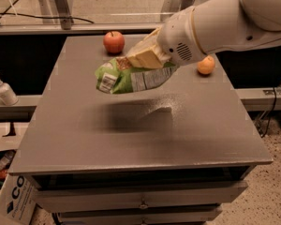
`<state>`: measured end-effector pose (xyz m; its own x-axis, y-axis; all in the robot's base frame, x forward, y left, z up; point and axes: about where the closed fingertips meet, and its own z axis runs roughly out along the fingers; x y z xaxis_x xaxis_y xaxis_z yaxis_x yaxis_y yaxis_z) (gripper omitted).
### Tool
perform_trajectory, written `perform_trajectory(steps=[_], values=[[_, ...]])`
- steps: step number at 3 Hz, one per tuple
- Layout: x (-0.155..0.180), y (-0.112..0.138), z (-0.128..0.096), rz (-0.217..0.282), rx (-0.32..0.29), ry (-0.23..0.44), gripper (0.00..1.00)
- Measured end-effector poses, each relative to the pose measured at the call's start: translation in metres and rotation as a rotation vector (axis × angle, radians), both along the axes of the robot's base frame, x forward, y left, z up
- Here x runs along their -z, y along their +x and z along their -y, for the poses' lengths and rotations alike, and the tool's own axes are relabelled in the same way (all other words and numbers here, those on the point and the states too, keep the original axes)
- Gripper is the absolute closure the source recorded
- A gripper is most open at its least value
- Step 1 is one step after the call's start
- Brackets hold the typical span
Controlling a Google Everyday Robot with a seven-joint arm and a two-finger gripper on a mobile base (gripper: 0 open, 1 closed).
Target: Move green rice chip bag near apple
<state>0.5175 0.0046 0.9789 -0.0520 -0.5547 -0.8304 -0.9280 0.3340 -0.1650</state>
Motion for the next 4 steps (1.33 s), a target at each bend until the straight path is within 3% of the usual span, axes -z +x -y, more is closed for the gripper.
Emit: perform_trajectory(steps=[1,3,4], values=[[-0.034,0.021,0.023,0.052,0.062,0.026,1.00],[-0.031,0.032,0.018,0.075,0.055,0.013,1.00],[-0.023,0.059,0.013,0.117,0.052,-0.016,1.00]])
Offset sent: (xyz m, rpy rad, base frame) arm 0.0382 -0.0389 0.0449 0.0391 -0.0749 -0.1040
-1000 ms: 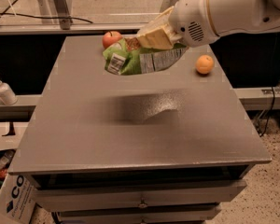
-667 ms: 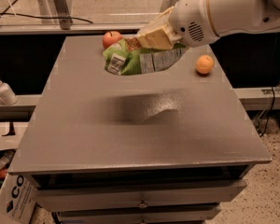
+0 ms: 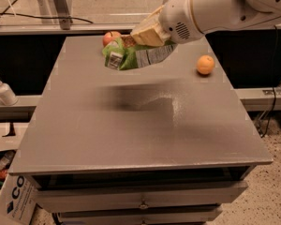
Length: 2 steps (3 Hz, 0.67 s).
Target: Move green rice chip bag near apple
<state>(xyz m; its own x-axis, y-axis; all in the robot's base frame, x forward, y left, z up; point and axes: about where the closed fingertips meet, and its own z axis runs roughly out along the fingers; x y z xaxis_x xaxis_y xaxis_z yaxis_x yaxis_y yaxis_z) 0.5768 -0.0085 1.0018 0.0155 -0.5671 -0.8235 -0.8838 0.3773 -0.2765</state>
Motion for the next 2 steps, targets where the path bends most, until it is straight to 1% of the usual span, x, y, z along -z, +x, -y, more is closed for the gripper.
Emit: perform_trajectory(steps=[1,2], values=[[0.010,0.033,0.007,0.039,0.025,-0.043,1.00],[0.025,0.066,0.012,0.059,0.049,-0.096,1.00]])
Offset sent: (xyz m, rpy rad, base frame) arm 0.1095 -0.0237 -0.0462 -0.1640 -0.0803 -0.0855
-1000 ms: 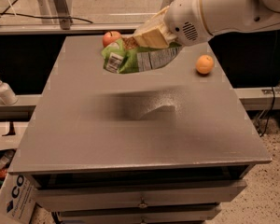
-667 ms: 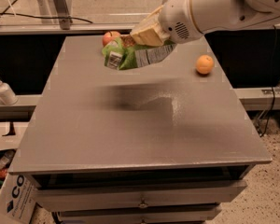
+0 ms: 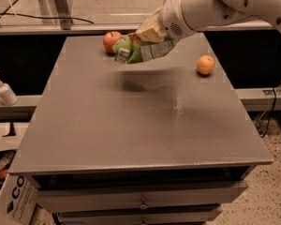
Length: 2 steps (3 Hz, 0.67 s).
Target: Move green rice chip bag near apple
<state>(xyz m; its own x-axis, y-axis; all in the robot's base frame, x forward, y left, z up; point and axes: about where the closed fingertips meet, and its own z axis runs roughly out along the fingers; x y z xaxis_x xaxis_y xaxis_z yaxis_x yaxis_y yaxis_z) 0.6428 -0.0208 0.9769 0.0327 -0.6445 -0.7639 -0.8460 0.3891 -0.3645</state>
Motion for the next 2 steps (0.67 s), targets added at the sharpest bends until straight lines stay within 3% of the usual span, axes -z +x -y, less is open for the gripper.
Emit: perform_trajectory(steps=[2], values=[[0.024,0.061,-0.004,0.011,0.027,-0.059,1.00]])
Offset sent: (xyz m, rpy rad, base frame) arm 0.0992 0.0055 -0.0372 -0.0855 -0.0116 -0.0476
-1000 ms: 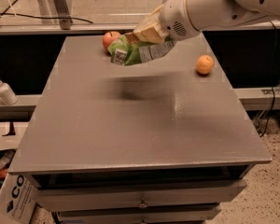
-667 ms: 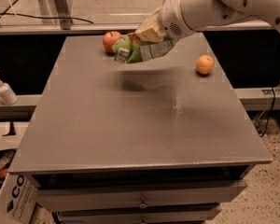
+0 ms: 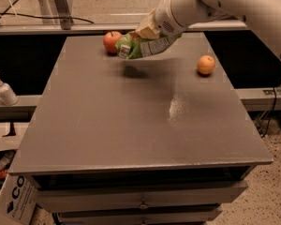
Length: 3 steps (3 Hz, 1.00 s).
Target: Move green rice chip bag near apple
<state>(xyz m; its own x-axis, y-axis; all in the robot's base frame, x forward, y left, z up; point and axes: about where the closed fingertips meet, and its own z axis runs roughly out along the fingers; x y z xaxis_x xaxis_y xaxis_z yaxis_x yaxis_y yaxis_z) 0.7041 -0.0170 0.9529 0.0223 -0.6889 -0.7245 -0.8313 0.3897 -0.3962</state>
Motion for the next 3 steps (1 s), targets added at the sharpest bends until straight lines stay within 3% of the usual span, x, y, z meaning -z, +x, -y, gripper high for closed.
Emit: perform_trajectory(steps=[2,3], values=[[0.022,0.044,-0.019,-0.024,0.002,-0.026,1.00],[0.036,0.049,-0.023,-0.055,0.012,-0.036,0.82]])
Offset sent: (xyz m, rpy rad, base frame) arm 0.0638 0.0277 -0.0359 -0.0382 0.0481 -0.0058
